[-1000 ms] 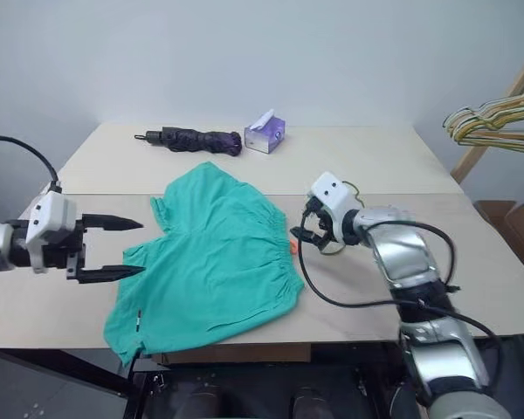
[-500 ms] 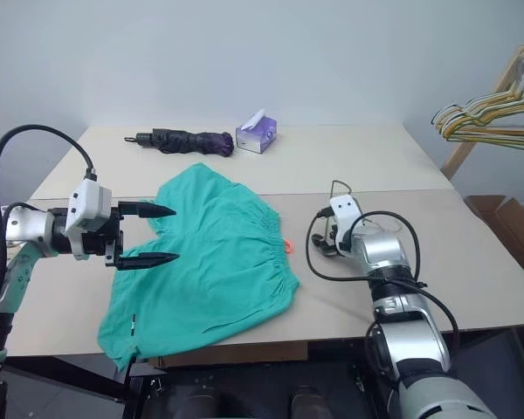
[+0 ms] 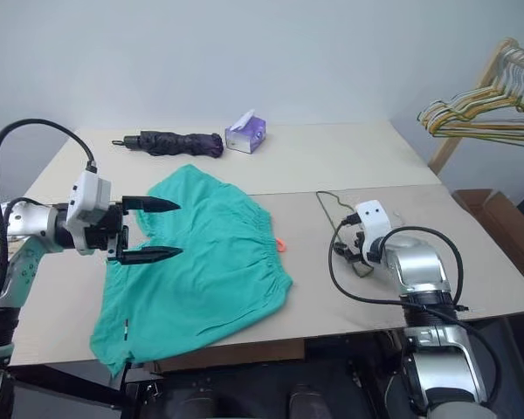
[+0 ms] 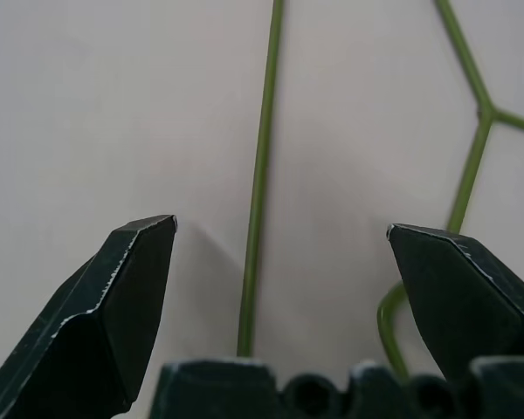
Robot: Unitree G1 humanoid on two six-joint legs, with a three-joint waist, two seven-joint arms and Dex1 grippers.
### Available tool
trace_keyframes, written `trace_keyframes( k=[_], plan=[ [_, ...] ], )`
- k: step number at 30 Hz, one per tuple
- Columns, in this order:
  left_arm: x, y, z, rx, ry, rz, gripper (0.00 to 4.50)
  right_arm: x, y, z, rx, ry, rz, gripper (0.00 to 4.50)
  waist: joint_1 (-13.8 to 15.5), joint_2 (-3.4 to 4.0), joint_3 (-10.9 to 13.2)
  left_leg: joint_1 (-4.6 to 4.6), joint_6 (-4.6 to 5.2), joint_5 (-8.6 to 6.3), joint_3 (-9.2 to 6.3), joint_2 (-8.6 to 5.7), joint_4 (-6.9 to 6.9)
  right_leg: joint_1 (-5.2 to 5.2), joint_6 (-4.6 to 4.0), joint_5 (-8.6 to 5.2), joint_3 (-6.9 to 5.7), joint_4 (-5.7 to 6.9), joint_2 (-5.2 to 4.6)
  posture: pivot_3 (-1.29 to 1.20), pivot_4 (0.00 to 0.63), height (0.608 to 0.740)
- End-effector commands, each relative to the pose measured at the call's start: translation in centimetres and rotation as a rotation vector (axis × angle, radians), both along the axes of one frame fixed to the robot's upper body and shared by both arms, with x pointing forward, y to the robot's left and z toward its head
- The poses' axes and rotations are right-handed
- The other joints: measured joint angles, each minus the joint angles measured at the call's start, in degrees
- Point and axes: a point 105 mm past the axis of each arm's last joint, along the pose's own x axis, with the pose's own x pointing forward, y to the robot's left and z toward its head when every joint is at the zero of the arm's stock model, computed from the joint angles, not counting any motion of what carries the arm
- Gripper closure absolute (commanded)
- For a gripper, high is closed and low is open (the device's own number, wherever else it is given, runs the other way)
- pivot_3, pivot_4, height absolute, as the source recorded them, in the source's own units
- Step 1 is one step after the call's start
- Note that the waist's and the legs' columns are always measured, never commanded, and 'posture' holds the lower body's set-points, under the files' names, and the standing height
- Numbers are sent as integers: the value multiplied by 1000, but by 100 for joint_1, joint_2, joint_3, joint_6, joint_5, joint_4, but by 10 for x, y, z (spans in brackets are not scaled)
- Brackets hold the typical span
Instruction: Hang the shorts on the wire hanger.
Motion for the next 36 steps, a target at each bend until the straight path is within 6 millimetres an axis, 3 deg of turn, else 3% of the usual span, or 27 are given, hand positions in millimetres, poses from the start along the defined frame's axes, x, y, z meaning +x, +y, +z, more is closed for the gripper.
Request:
trace_keyframes(
  k=[1, 7, 10, 21, 23, 25, 28, 31, 36],
  plan=[
    [-4, -9, 15, -43, -45, -24, 20, 14, 2, 7, 24, -32, -13, 0, -11, 0, 0, 1, 1, -1, 0, 0, 0, 0, 0, 0, 1, 0, 0, 45, 0, 740],
    [-11, -15, 10, -44, -39, -31, 20, 9, 9, -22, -34, 76, 40, 0, 25, -3, -2, -3, 2, -1, -1, -2, 0, 0, 1, 0, 1, -3, -1, 64, 0, 740],
    [-12, -14, 11, -54, -39, -23, 0, 3, 12, -33, -71, 118, 49, 541, 26, -4, -3, 7, 2, -1, -2, -1, 0, 6, 1, 0, 0, 1, 0, 70, 0, 740],
    [-4, -13, 13, -89, -51, 34, 0, -5, 6, -50, -117, 165, 11, 4230, 48, -46, -35, 20, 2, -1, -3, 0, 0, 21, 1, 0, -1, -3, 0, 60, 0, 740],
    [3, -11, 14, -121, -32, 82, 0, -4, 5, -48, -123, 146, 5, 4481, 55, -49, -37, 21, 2, -2, -4, 0, 0, 22, 1, 0, -1, -5, 0, 49, 0, 740],
    [19, -7, 10, -135, 22, 198, 0, 1, 8, -35, -86, 72, -6, 4481, 68, -50, -38, 21, 3, -2, -5, 0, -1, 23, 1, 0, -2, -5, 0, 41, 0, 740],
    [43, -5, -1, -174, 132, 380, 0, 7, 19, 1, -35, -64, 5, 4481, 91, -47, -36, 14, 2, -2, -10, -1, 0, 21, 3, 1, -5, -5, -1, 29, 0, 740],
    [59, -11, -2, -381, 332, 475, 0, 8, 39, 44, -7, -244, 70, 4481, 60, -40, -32, -2, 2, -2, -10, -5, 2, 3, 6, 1, -2, -1, -3, 12, 0, 740],
    [55, -46, 1, -766, 708, 327, 0, -19, 97, 102, 43, -518, 341, 4481, -22, -40, -31, -20, 6, -4, -18, -4, 2, -13, 7, 2, -3, -2, -1, 3, 0, 740]
  ],
)
